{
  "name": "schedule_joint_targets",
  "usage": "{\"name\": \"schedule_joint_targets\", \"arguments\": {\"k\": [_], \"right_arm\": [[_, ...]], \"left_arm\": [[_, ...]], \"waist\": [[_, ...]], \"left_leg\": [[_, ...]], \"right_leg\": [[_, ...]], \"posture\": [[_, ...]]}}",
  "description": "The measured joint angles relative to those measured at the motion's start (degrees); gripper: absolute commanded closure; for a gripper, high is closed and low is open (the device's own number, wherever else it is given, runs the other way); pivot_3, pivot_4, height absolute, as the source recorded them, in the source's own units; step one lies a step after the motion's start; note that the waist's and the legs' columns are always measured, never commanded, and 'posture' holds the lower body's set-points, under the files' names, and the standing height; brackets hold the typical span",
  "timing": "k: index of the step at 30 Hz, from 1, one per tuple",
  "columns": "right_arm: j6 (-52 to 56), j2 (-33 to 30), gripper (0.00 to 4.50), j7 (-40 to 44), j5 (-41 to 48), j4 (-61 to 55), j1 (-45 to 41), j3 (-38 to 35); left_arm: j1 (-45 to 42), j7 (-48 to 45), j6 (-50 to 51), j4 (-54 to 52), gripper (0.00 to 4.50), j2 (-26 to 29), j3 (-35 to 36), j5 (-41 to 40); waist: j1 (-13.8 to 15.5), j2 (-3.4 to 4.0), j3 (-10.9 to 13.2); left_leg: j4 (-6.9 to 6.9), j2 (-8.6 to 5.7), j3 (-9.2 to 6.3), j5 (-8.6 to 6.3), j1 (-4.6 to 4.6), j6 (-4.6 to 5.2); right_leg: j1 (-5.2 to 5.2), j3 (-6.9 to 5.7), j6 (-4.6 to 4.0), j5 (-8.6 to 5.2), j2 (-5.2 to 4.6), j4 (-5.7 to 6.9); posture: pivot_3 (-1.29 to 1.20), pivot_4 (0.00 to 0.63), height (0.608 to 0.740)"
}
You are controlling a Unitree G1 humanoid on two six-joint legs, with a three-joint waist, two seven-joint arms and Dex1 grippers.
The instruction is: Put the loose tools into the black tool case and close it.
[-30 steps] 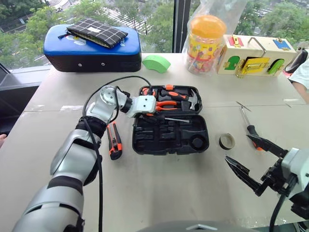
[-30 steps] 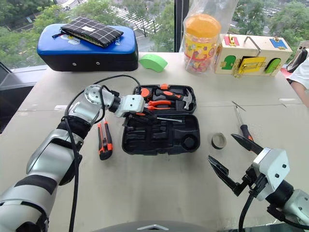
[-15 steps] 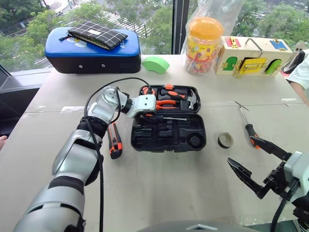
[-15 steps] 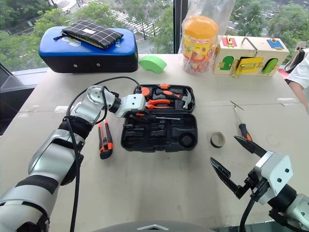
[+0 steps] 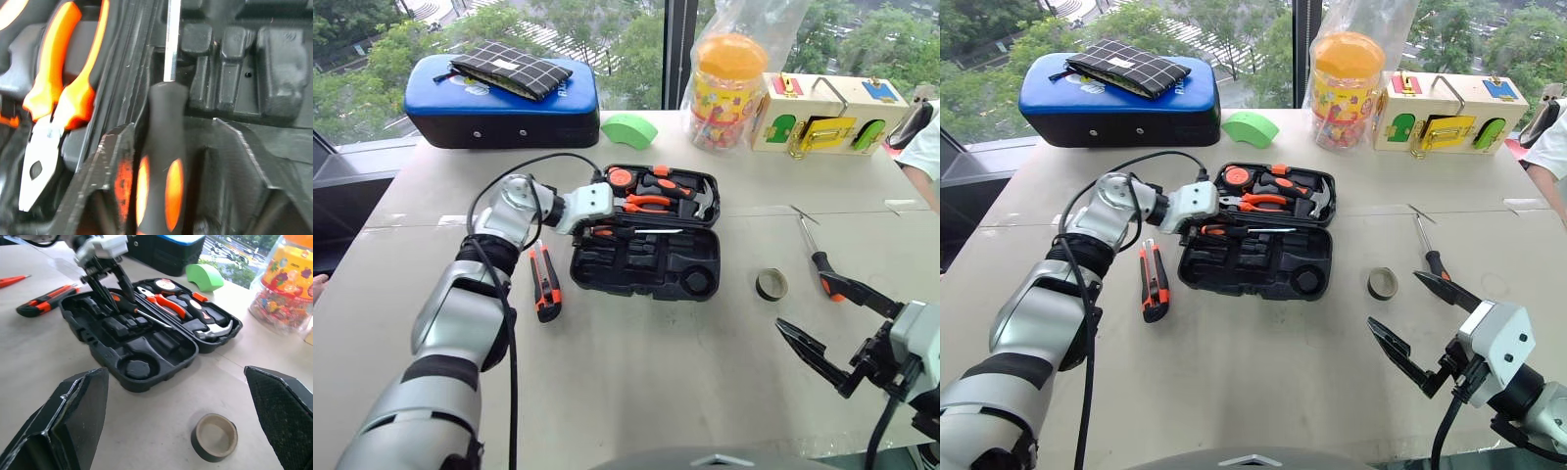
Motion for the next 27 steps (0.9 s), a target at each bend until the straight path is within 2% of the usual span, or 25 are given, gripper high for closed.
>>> {"name": "schedule_joint_targets", "arguments": {"k": [1, 3, 4, 12, 17, 22, 24, 26, 27], "right_arm": [[0.0, 0.0, 0.00, -0.1, -0.1, 0.1, -0.6, 0.2], [0.0, 0.0, 0.00, -0.2, -0.2, 0.1, -1.2, 0.5], [0.0, 0.0, 0.00, -0.3, -0.5, 0.1, -1.3, 1.0], [0.0, 0.1, 0.00, -0.9, -1.1, 0.4, -3.1, 2.4], [0.0, 0.5, 0.00, -1.4, -2.5, 0.6, -3.0, 3.9], [0.1, 1.2, 0.00, -2.3, -3.4, 0.6, -2.9, 4.6], [0.4, 1.9, 0.00, -3.9, -4.5, 0.7, -3.1, 4.6], [2.6, 2.0, 0.00, -6.8, -6.3, 1.5, -4.1, 4.7], [3.8, 2.1, 0.00, -8.2, -6.7, 2.2, -4.9, 4.6]], "left_arm": [[0.6, -0.1, 2.6, -2.0, 2.96, 0.0, 1.4, -1.4], [1.6, 0.4, 4.6, -4.3, 3.86, 0.0, 2.5, -2.2], [2.8, 1.4, 6.8, -6.6, 4.46, -0.1, 3.2, -2.6], [11.1, 12.5, 17.5, -19.2, 4.49, -4.9, 4.3, -2.9], [14.5, 18.3, 17.5, -23.2, 4.49, -5.3, 3.1, -0.4], [14.4, 20.1, 15.9, -22.1, 4.49, -5.8, 2.6, 0.7], [14.6, 19.8, 15.7, -21.4, 4.49, -6.7, 4.4, -1.4], [16.1, 16.3, 20.6, -23.3, 4.49, -7.9, 8.8, -9.3], [16.6, 14.5, 23.5, -25.7, 3.95, -7.7, 10.5, -12.8]], "waist": [[0.0, -0.01, 0.0], [0.1, -0.01, 0.0], [0.1, -0.01, 0.0], [0.2, -0.01, 0.0], [0.2, 0.15, -0.3], [0.2, 0.40, -0.6], [0.3, 0.43, -0.6], [0.2, 0.38, -0.4], [0.1, 0.23, -0.3]], "left_leg": [[0.00, 0.00, -0.01, 0.00, -0.01, 0.00], [0.00, 0.00, -0.02, 0.00, -0.01, 0.00], [0.00, 0.00, -0.02, 0.00, -0.01, 0.00], [0.10, -0.01, -0.01, 0.00, -0.02, 0.00], [0.06, 0.00, -0.01, -0.01, 0.04, -0.01], [0.10, 0.00, 0.00, -0.12, 0.25, -0.21], [0.12, 0.00, -0.01, -0.12, 0.21, -0.21], [0.16, 0.00, -0.01, -0.09, 0.02, -0.15], [0.16, 0.00, -0.02, 0.00, -0.06, -0.01]], "right_leg": [[0.00, -0.01, 0.00, 0.00, 0.00, 0.00], [0.00, 0.00, 0.00, 0.00, 0.00, -0.01], [0.00, 0.00, 0.00, 0.00, -0.01, 0.00], [0.02, 0.04, -0.03, 0.03, -0.01, 0.01], [0.03, 0.05, -0.04, 0.03, -0.01, 0.02], [0.25, 0.06, -0.05, 0.01, -0.03, 0.02], [0.23, 0.05, -0.05, 0.01, -0.03, 0.02], [0.08, 0.03, -0.07, 0.03, -0.03, 0.02], [0.00, 0.02, -0.10, 0.05, -0.02, 0.02]], "posture": [[0.00, 0.150, 0.740], [0.00, 0.150, 0.740], [0.00, 0.150, 0.740], [0.00, 0.150, 0.740], [0.00, 0.150, 0.740], [0.00, 0.150, 0.740], [0.00, 0.150, 0.740], [0.00, 0.150, 0.740], [0.00, 0.150, 0.740]]}}
